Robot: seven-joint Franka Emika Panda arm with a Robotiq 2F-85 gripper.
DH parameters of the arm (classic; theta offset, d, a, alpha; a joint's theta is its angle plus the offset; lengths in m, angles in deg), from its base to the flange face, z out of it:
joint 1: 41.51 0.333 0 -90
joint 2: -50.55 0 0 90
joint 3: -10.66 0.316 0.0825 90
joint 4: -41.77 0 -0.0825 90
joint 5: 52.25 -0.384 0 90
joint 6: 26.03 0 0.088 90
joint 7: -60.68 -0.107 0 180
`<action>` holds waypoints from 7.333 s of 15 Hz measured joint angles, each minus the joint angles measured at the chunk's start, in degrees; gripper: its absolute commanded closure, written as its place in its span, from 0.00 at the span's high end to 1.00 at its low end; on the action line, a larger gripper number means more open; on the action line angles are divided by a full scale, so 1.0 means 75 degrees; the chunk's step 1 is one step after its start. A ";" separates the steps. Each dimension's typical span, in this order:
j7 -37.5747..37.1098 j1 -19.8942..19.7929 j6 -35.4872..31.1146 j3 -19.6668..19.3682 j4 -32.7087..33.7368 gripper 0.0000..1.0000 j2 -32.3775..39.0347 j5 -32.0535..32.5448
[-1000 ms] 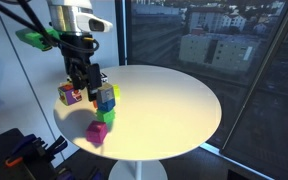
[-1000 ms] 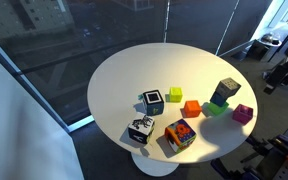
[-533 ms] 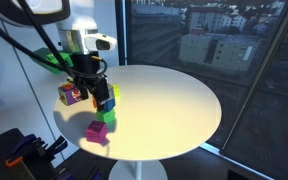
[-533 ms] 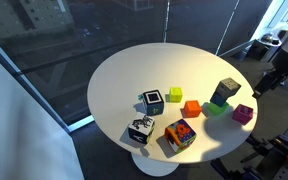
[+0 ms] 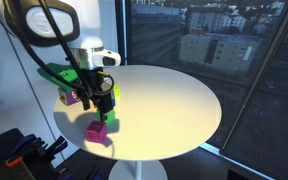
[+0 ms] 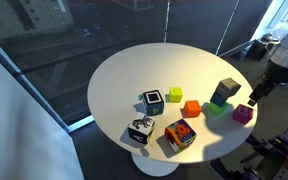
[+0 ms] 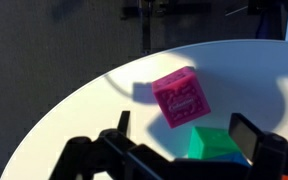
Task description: Put the pink block on the gray block
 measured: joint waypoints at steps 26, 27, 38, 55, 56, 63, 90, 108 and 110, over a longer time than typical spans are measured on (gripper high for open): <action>0.0201 0.0038 -0.1024 0.0033 0.0008 1.00 0.1524 0.0335; 0.0201 0.0046 -0.1054 0.0036 0.0008 1.00 0.1567 0.0346; 0.0166 0.0081 -0.1161 0.0064 0.0042 0.34 0.1699 0.0366; -0.1152 0.0080 0.0711 0.0134 0.0075 0.34 -0.0263 0.0343; -0.1225 0.0078 0.0851 0.0152 0.0075 0.34 -0.0417 0.0340; -0.1631 0.0064 0.1445 0.0246 0.0137 0.34 -0.1218 0.0222; -0.3146 0.0087 0.1952 0.0929 0.1432 0.34 -0.0876 -0.0817; -0.3242 0.0191 0.1957 0.0937 0.1804 1.00 -0.0259 -0.1186; -0.3242 0.0214 0.1957 0.0937 0.1805 1.00 -0.0259 -0.1186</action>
